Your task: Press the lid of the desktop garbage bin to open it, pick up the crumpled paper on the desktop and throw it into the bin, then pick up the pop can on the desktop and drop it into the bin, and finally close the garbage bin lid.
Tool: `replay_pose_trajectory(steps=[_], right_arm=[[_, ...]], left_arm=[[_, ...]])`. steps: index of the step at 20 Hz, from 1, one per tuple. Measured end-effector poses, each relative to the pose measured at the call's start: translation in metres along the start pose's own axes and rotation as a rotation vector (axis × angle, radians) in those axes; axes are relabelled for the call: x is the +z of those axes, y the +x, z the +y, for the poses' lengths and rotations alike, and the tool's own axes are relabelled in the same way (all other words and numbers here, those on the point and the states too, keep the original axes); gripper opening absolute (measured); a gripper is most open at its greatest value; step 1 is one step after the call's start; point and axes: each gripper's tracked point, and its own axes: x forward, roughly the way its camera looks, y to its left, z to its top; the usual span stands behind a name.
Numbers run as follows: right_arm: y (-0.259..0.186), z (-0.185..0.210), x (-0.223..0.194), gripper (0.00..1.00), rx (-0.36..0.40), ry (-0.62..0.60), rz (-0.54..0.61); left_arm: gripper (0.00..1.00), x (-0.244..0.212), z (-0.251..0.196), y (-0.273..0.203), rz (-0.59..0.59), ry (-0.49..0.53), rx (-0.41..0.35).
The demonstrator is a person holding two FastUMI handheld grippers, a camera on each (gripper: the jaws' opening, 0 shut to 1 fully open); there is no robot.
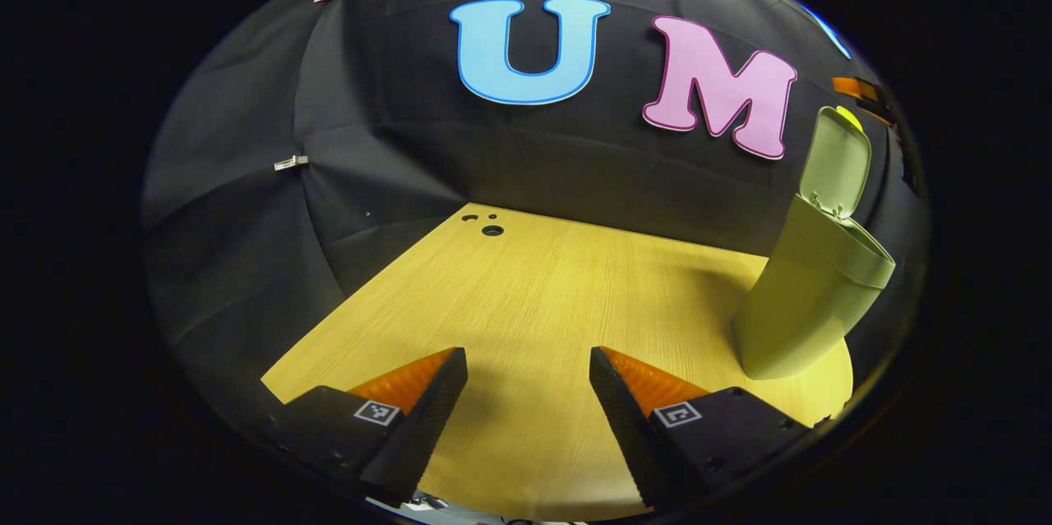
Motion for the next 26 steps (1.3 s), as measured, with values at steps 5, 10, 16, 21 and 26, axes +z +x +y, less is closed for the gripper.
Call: replay_pose_trajectory(steps=[5,10,16,21,26], right_arm=[[0.035,-0.029,0.0,0.97,-0.068,0.027,0.027],[0.054,-0.04,-0.045,0.97,-0.111,0.074,0.176],[0.051,-0.031,-0.063,0.96,-0.086,0.088,0.252],[0.023,-0.027,-0.066,0.96,-0.097,0.083,0.27],[-0.014,-0.02,-0.076,0.96,-0.098,0.045,0.301]], left_arm=[[0.96,-0.01,0.009,-0.003,0.027,-0.011,0.021],[0.96,-0.02,0.016,0.001,0.054,0.017,0.035],[0.96,-0.014,0.013,-0.002,0.034,0.04,0.006],[0.96,-0.014,0.007,-0.001,0.026,0.037,-0.042],[0.96,-0.028,0.001,-0.012,0.03,0.061,-0.114]])
